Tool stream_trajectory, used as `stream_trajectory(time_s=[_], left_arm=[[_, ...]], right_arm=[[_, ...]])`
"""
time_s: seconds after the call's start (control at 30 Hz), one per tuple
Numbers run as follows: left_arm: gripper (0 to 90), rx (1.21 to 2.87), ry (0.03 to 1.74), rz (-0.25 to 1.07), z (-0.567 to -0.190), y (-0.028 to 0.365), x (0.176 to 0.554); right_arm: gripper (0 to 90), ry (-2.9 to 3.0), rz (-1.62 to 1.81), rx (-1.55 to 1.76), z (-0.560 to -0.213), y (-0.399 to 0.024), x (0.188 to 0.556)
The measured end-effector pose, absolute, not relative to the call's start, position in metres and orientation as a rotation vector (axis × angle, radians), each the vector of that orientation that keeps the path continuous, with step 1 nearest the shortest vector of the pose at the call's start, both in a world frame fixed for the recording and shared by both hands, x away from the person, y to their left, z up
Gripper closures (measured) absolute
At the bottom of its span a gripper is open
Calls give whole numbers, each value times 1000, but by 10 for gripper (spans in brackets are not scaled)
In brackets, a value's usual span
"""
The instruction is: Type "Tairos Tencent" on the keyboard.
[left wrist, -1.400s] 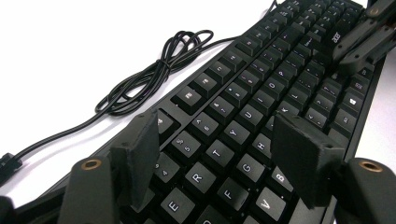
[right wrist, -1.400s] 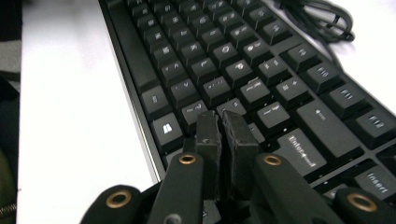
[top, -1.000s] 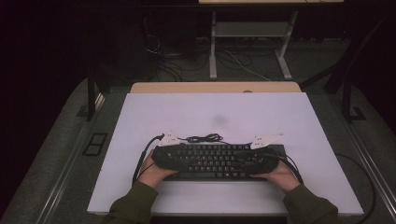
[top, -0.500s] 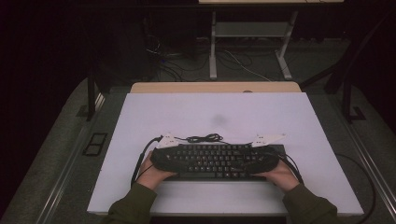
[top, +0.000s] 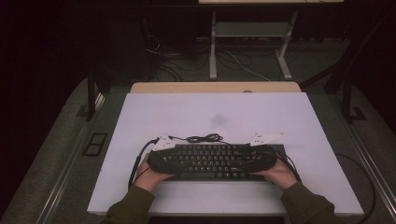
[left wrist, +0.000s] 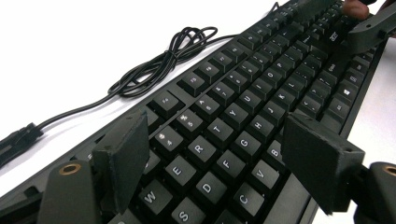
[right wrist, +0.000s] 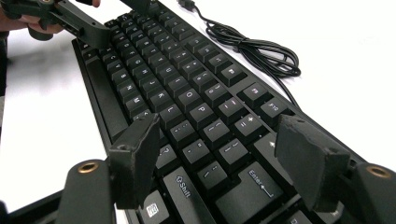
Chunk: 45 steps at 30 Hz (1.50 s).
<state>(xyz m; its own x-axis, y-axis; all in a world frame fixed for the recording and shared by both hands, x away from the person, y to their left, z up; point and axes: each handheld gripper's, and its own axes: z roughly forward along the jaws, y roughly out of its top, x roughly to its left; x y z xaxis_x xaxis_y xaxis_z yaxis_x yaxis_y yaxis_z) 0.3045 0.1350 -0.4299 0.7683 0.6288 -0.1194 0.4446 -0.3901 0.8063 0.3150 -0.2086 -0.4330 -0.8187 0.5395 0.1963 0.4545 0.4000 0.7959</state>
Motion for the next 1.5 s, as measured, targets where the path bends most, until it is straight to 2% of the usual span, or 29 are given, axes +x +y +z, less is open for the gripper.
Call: stream_trajectory(time_s=[0.5,0.77,0.87,1.1,1.27,1.43,1.5], left_arm=[[245,2027,859,288,-430,150,295],[286,2012,895,313,-431,161,290],[337,2004,904,325,-431,166,288],[570,1993,919,344,-429,173,284],[698,1997,933,319,-429,175,284],[867,1996,937,282,-430,179,287],[887,1996,935,270,-430,179,288]], right_arm=[[310,2570,1419,879,-434,-197,323],[310,2588,1428,847,-433,-189,327],[310,2596,1429,833,-433,-186,329],[310,2609,1433,812,-434,-179,331],[310,2614,1436,810,-433,-177,332],[310,2615,1434,805,-433,-177,331],[310,2614,1434,806,-433,-177,331]])
